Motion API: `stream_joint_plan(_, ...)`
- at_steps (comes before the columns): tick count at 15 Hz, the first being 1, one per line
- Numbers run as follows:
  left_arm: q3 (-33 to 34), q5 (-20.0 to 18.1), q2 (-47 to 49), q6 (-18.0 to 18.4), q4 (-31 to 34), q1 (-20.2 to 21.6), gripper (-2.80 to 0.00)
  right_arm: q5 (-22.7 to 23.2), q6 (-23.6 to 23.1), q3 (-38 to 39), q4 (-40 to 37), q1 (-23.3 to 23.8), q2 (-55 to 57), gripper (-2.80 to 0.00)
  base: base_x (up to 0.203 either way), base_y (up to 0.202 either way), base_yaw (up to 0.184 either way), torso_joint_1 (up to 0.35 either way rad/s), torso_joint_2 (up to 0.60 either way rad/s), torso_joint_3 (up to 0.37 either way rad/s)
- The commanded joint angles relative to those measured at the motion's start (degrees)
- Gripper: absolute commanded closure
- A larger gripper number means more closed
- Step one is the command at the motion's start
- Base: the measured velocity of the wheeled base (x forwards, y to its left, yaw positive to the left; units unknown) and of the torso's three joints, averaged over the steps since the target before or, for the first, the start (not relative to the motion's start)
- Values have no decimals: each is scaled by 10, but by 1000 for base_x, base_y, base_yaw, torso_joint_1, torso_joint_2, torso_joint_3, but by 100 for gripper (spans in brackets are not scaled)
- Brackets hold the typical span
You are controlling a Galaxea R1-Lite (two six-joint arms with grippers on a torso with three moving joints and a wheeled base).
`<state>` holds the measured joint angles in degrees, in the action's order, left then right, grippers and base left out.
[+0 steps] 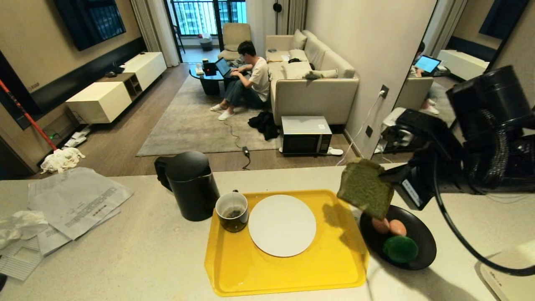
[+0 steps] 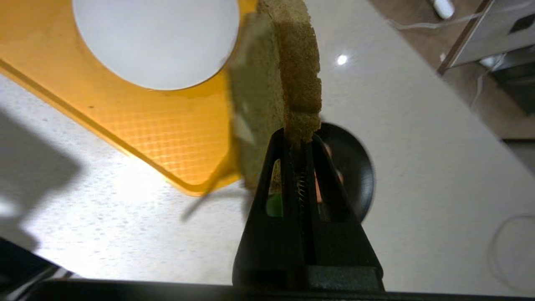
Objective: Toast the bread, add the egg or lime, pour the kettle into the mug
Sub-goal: Put the baked bread on a plate
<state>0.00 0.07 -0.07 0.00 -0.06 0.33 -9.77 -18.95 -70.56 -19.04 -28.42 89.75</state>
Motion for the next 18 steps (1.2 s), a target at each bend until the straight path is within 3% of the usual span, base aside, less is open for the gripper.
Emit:
stream_joint_plan(1,0,0,0,0,0,0,0,-43,56,-11,0,-55,69,0,0,0,0,0,0,0)
stream_joint_plan(5,0,0,0,0,0,0,0,-122,143,-95,1,-124,200,0,0,0,0,0,0,0)
stream_joint_plan(10,0,0,0,-1,0,0,0,-174,208,-251,-2,-166,330,0,0,0,0,0,0,0)
stream_joint_plan(18,0,0,0,0,0,0,0,-175,215,-280,-1,-193,396,0,0,0,0,0,0,0)
